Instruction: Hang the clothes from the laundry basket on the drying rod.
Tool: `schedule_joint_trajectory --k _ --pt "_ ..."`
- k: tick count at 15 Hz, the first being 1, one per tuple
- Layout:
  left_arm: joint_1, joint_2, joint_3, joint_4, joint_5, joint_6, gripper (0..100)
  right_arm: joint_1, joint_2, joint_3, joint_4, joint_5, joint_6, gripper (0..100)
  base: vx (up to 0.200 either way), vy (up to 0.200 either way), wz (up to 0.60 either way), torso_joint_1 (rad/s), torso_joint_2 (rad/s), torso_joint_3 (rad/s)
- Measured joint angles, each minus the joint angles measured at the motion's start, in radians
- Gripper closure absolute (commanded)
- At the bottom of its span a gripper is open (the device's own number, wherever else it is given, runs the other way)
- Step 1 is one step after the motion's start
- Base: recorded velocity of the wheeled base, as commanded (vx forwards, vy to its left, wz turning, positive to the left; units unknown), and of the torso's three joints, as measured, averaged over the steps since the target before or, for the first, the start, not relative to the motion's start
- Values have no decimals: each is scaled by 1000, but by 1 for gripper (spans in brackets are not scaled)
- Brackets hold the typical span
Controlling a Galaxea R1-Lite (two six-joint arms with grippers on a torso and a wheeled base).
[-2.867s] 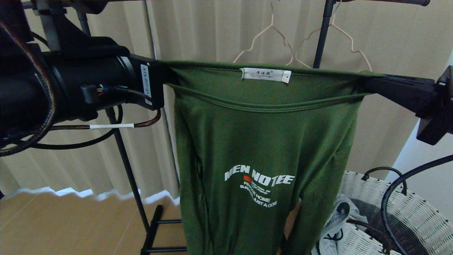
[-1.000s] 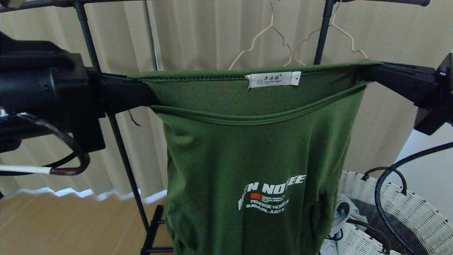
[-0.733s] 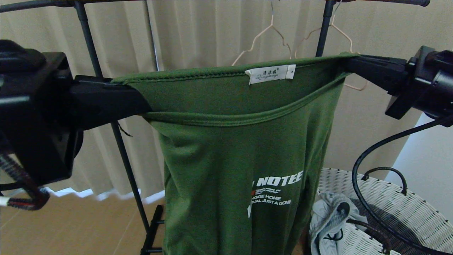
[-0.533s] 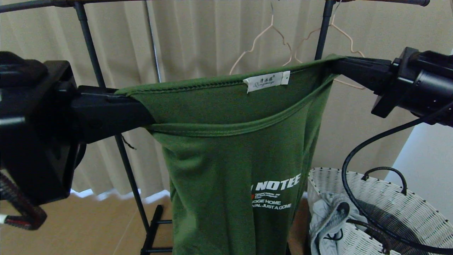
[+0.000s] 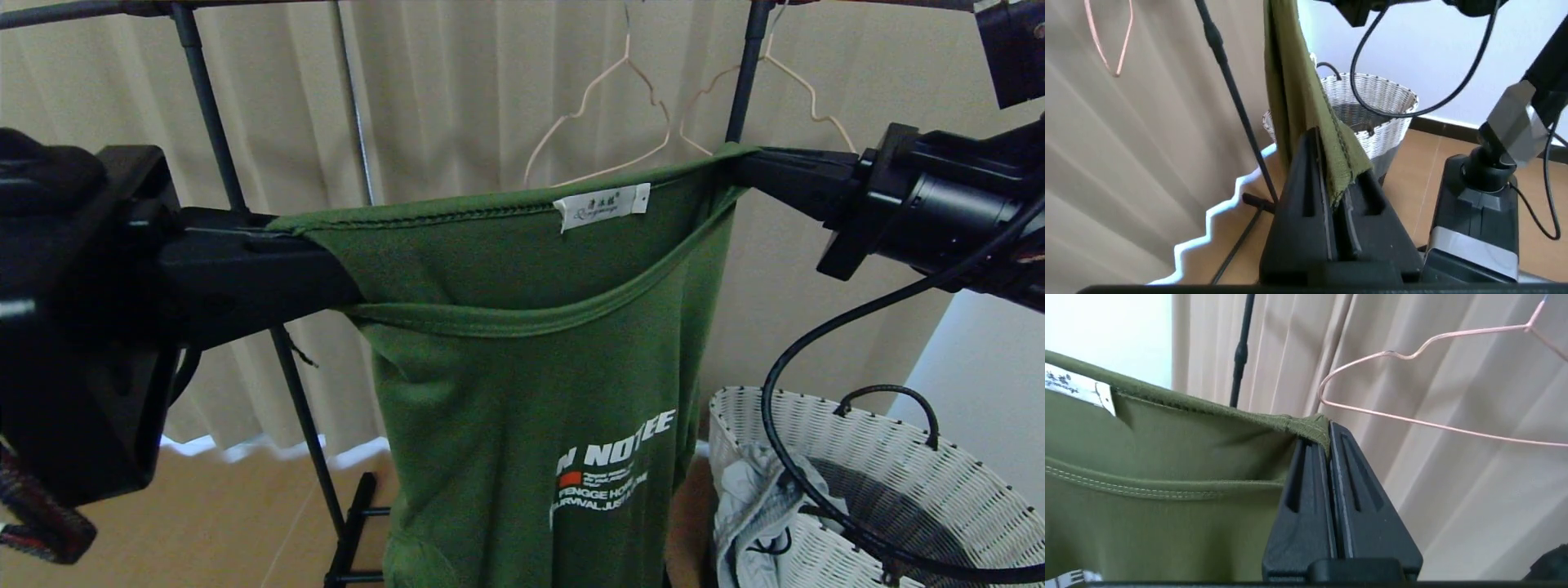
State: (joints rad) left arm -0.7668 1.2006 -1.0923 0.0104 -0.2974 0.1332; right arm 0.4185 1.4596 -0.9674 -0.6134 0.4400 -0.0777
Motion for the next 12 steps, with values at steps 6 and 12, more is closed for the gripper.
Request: schedule_joint_trajectory --k 6,12 --pt "8 22 -52 6 124 -1 100 -7 -47 0 14 -76 -1 100 0 0 0 0 0 0" --pt "10 148 -170 -22 387 -12 100 -8 -179 -11 164 -80 -3 100 0 0 0 0 0 0"
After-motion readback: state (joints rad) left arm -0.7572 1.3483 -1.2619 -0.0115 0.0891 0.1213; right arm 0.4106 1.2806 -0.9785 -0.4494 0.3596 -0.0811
